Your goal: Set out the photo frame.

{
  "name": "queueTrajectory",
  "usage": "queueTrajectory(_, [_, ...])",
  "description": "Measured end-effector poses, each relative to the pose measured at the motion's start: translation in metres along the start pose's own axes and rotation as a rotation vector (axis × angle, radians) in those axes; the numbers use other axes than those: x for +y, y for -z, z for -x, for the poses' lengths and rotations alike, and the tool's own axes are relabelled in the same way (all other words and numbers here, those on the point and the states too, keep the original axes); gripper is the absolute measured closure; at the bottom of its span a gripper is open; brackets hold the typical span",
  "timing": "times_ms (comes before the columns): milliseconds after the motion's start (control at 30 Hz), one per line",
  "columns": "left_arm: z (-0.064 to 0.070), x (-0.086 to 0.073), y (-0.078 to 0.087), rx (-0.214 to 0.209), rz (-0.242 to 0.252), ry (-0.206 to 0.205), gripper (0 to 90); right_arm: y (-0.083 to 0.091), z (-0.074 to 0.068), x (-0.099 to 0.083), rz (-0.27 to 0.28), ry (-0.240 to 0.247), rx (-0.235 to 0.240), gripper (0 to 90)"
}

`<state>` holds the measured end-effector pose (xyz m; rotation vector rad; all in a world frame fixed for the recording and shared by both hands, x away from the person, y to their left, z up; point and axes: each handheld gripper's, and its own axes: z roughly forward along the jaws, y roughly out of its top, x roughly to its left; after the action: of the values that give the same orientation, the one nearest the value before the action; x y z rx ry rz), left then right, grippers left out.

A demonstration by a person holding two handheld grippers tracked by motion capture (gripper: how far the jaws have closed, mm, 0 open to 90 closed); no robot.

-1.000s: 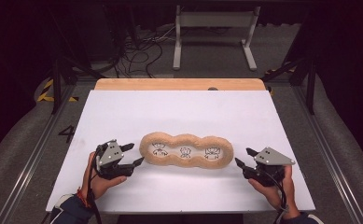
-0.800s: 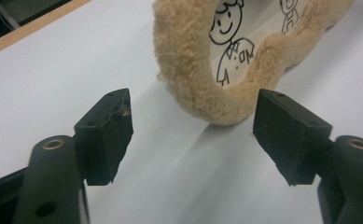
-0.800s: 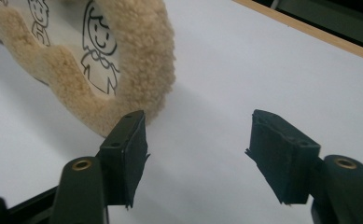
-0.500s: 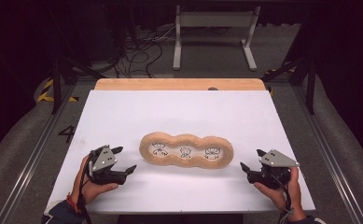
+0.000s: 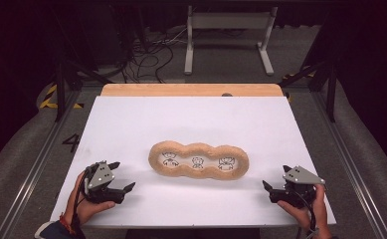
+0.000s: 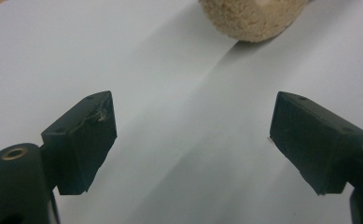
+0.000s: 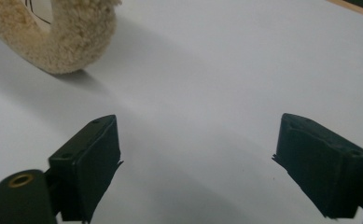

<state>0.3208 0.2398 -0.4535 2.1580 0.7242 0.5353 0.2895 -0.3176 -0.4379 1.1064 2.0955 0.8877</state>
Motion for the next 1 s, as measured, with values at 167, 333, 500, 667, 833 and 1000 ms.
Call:
queueTrajectory(167, [-0.002,-0.006,0.002,0.005,-0.006,0.01,11.6,-0.002,0.001,-0.007,-0.005,-0.014,0.009,10.6])
queueTrajectory(333, [-0.001,-0.008,0.003,0.007,0.003,0.033,9.1,-0.005,-0.001,-0.01,0.002,-0.008,0.011,9.6])
queueTrajectory(500, [0.001,-0.006,0.003,-0.003,0.012,0.031,8.7,-0.005,-0.002,-0.011,0.004,0.004,0.008,9.7])
queueTrajectory(667, [0.003,-0.005,0.0,-0.018,0.01,0.025,8.5,-0.004,-0.003,-0.011,0.011,0.013,0.0,9.7])
queueTrajectory(833, [0.002,-0.006,0.0,-0.018,0.012,0.028,8.4,-0.005,-0.004,-0.011,0.006,0.015,-0.005,9.9])
queueTrajectory(1000, [0.003,-0.005,-0.003,-0.024,0.001,0.02,8.4,-0.007,-0.004,-0.011,-0.002,0.022,-0.01,10.2])
